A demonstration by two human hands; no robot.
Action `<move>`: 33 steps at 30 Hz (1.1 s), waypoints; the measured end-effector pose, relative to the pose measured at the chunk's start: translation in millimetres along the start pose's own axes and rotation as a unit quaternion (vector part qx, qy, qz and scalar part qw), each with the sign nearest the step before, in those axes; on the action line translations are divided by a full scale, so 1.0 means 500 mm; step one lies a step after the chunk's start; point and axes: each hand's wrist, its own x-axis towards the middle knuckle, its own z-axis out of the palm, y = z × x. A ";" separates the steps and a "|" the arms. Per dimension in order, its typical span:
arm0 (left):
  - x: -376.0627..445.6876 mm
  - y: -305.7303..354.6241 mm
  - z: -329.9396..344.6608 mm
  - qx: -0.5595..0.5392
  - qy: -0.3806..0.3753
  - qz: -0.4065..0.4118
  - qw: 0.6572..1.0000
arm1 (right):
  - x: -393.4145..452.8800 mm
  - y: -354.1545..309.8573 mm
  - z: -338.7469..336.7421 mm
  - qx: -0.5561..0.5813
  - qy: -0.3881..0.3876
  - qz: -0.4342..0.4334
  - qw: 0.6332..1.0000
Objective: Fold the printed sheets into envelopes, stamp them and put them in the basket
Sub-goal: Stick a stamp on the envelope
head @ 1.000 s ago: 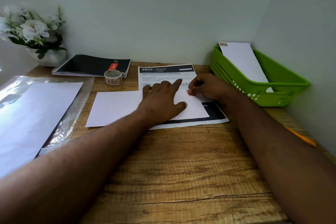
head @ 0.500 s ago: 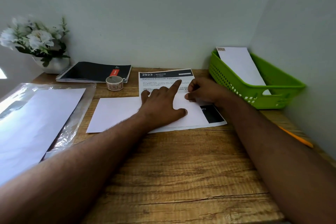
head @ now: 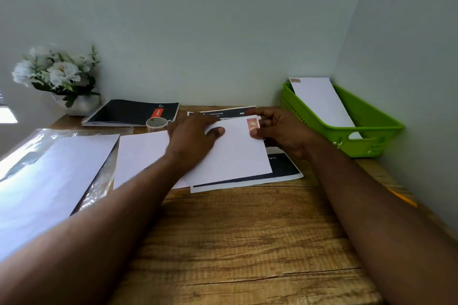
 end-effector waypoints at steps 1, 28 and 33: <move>0.001 -0.002 -0.001 0.000 0.001 -0.004 1.000 | -0.002 0.002 -0.001 0.009 0.001 -0.002 1.000; 0.256 0.281 -0.088 -0.634 0.160 -0.132 0.745 | -0.055 -0.105 -0.094 -0.032 0.358 -0.271 0.893; 0.279 0.389 -0.020 -0.671 0.146 -0.116 0.718 | -0.067 -0.090 -0.183 -0.216 0.479 -0.280 0.803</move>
